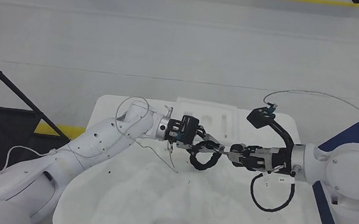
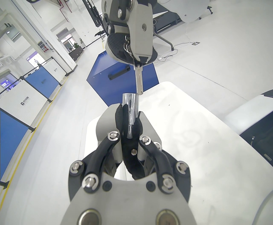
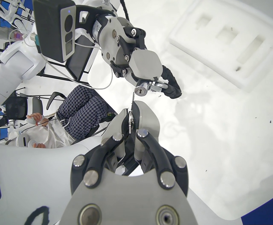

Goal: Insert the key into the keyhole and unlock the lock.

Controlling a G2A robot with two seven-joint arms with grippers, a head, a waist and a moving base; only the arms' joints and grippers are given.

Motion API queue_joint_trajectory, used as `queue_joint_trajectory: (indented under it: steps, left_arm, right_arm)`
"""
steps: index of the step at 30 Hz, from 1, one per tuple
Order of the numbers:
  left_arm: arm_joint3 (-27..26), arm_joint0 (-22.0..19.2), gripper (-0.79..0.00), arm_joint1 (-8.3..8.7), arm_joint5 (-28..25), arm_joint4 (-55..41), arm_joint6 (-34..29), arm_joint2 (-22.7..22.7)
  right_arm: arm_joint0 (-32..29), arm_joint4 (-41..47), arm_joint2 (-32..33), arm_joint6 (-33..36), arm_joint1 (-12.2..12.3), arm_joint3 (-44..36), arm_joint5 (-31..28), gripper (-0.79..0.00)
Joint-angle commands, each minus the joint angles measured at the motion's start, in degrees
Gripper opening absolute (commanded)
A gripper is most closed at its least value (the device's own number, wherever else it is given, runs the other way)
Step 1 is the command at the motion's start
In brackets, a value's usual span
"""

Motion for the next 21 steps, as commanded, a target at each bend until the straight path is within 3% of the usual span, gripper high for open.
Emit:
queue_joint_trajectory:
  steps: [1, 21]
  left_arm:
    - [0.04, 0.3, -0.785, -0.07, -0.06, 0.17, -0.02, -0.34]
    - [0.21, 2.54, -0.785, -0.42, -1.22, 3.21, 2.04, -3.42]
  right_arm:
    - [0.03, -0.08, -0.19, -0.2, 0.08, -0.07, 0.39, -0.785]
    - [0.22, -0.26, -0.65, -1.76, 1.04, -0.06, 1.09, -0.785]
